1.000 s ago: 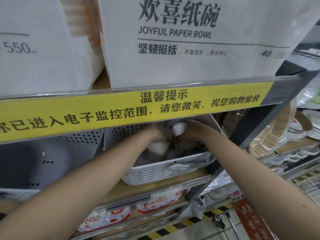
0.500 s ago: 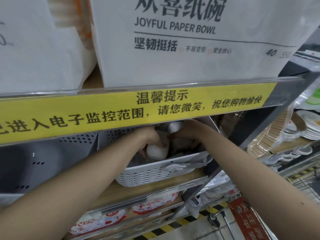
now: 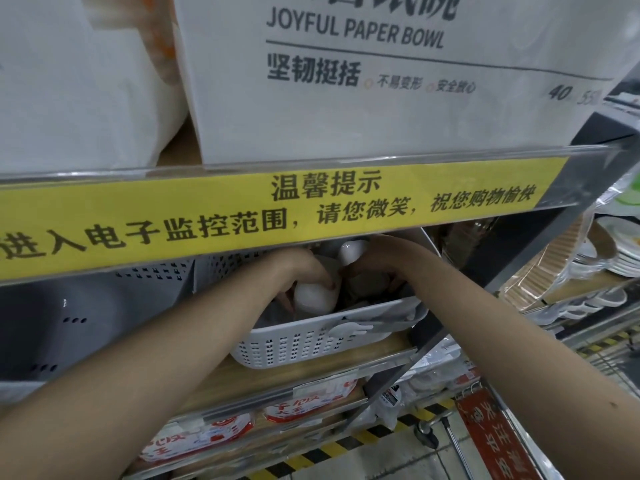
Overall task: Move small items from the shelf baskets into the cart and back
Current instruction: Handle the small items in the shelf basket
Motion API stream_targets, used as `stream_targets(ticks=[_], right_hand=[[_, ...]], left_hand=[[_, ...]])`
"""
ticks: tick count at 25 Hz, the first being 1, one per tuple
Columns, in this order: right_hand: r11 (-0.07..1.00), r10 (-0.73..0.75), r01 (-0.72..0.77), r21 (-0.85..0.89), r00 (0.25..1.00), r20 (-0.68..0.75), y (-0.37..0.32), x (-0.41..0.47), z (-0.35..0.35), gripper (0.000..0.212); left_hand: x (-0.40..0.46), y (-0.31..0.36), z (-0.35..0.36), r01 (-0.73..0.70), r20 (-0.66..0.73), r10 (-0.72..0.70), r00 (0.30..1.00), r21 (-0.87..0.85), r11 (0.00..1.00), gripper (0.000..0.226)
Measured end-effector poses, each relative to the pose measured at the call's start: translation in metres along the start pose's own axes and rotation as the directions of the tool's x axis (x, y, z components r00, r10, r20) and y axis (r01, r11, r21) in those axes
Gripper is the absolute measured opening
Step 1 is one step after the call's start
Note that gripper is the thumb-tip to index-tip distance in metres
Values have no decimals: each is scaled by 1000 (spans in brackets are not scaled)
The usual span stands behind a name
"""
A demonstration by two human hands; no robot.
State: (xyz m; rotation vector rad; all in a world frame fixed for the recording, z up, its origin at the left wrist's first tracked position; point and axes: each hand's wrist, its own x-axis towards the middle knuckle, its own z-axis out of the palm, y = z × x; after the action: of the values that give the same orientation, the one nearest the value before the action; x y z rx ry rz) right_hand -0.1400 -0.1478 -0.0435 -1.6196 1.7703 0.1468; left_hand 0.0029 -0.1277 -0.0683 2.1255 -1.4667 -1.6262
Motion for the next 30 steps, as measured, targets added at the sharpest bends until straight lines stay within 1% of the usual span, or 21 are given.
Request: stream_targets(ticks=[3,5,9,13,19,22,25,30], right_hand=[[1000,-12,13,-14,1000,1,-1,-3,-1,76],[999,-17,17,-41,1000,4,-3,-4,-2,76],[996,-33,34,-86,999,14,-5,-12,-3,69],[992,-78,78,-94,997,8,-4,-19,-3,63],[998,-44,44,-39,999,-13,-2,-23,-1,68],[1000,-18,18,-10,1000,-4,-3,-23,0,74],[1000,-6,6,-26,1000,11,-3,-23,-2,78],[998,-3,4,-65,1000,11,-3,-22,-4,72]], left_hand=[[0,0,0,6,-11,-7,1000,-36,999,70],[0,-1,1,6,-13,-7,1000,-95,995,65],[-1,1,4,-17,-29,11,1000,-210,978,52],[-2,2,7,-55,-73,37,997,-267,962,45],[-3,2,8,-58,-101,27,995,-321,945,49],[-1,1,8,-42,-91,11,996,-339,940,50],[1,0,9,-8,-59,-11,998,-315,949,47],[-2,3,10,75,-49,-89,995,-247,966,44]])
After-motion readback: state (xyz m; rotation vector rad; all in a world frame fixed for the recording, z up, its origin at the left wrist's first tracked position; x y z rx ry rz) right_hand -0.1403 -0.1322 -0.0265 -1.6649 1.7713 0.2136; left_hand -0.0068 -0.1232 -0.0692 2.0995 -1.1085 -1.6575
